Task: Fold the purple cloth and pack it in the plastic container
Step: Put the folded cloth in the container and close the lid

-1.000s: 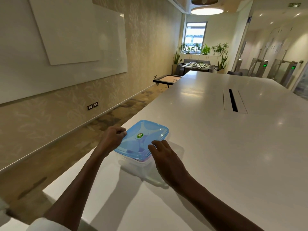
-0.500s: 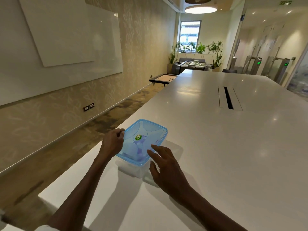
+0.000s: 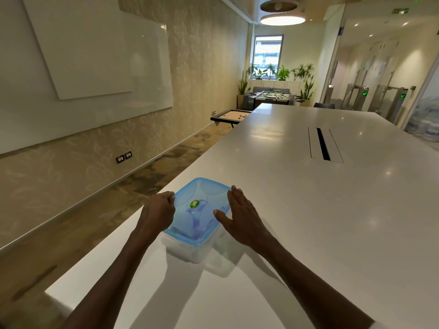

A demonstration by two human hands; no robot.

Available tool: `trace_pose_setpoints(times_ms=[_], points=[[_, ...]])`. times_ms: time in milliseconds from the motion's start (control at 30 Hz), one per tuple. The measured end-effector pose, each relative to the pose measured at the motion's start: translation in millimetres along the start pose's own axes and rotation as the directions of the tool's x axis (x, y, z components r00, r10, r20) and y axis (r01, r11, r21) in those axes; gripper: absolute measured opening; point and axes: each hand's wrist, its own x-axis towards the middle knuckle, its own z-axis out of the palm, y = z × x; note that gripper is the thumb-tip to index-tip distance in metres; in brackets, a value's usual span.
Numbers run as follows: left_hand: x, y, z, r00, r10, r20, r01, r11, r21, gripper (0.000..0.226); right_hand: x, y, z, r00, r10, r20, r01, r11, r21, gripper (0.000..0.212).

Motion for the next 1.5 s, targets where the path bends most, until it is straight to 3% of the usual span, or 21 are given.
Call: trace_pose_setpoints(times_ms=[233, 367, 500, 567, 600, 667, 733, 1033, 1133, 1200, 1333, 1400, 1500], points=[[21.6, 20.0, 4.7, 0.972, 0.077, 0.220, -0.126, 0.968, 0.219, 0.009, -1.8, 9.1, 12.6, 0.999, 0.008, 0.039, -0.008, 1.000, 0.006, 0.090], [42.3, 36.6, 15.6, 0.972, 0.047, 0.229, -0.070, 0.993, 0.094, 0.015, -1.0, 9.8, 13.2, 0.999, -0.005, 0.048, 0.004, 1.000, 0.010, 0.087], [65.5, 41.7, 22.9, 0.983, -0.118, 0.143, 0.142, 0.973, -0.179, 0.041, -0.8, 12.3, 15.4, 0.998, -0.013, 0.053, 0.012, 0.999, 0.035, 0.084], [75.6, 40.8, 28.9, 0.983, -0.169, 0.077, 0.186, 0.906, -0.380, 0.052, -1.0, 12.9, 16.5, 0.999, -0.016, 0.042, 0.015, 0.999, 0.035, 0.083], [79.8, 41.4, 30.9, 0.958, -0.249, 0.141, 0.286, 0.847, -0.448, 0.049, -1.3, 13.0, 17.2, 0.999, -0.020, 0.038, 0.018, 0.999, 0.036, 0.082], [82.9, 40.1, 32.3, 0.871, -0.370, 0.323, 0.484, 0.761, -0.431, 0.044, -1.6, 12.6, 17.5, 0.999, -0.023, 0.036, 0.021, 0.999, 0.045, 0.081], [89.1, 36.0, 35.7, 0.822, -0.398, 0.407, 0.556, 0.712, -0.428, 0.038, -1.9, 11.9, 18.1, 0.999, -0.023, 0.035, 0.021, 0.999, 0.050, 0.080], [98.0, 28.0, 43.1, 0.796, -0.454, 0.401, 0.603, 0.659, -0.451, 0.034, -4.2, 8.1, 17.2, 0.999, -0.027, 0.018, 0.026, 0.998, 0.054, 0.078], [95.7, 27.8, 43.6, 0.797, -0.454, 0.398, 0.601, 0.658, -0.453, 0.038, -5.0, 7.6, 16.8, 1.000, -0.025, 0.017, 0.024, 0.998, 0.058, 0.077], [93.3, 28.2, 45.1, 0.822, -0.450, 0.351, 0.566, 0.714, -0.412, 0.049, -5.4, 7.1, 16.3, 0.999, -0.020, 0.026, 0.019, 0.997, 0.069, 0.077], [85.2, 36.6, 40.8, 0.913, -0.351, 0.208, 0.377, 0.920, -0.102, 0.053, -5.7, 5.8, 15.5, 0.999, -0.014, 0.034, 0.012, 0.997, 0.079, 0.078], [81.8, 40.0, 39.3, 0.942, -0.291, 0.168, 0.293, 0.956, 0.009, 0.056, -5.5, 5.0, 14.6, 0.999, -0.015, 0.043, 0.011, 0.997, 0.081, 0.078], [74.6, 47.5, 36.0, 0.988, -0.141, 0.066, 0.134, 0.987, 0.091, 0.040, -5.6, 3.8, 13.8, 0.998, -0.013, 0.055, 0.008, 0.997, 0.082, 0.078]])
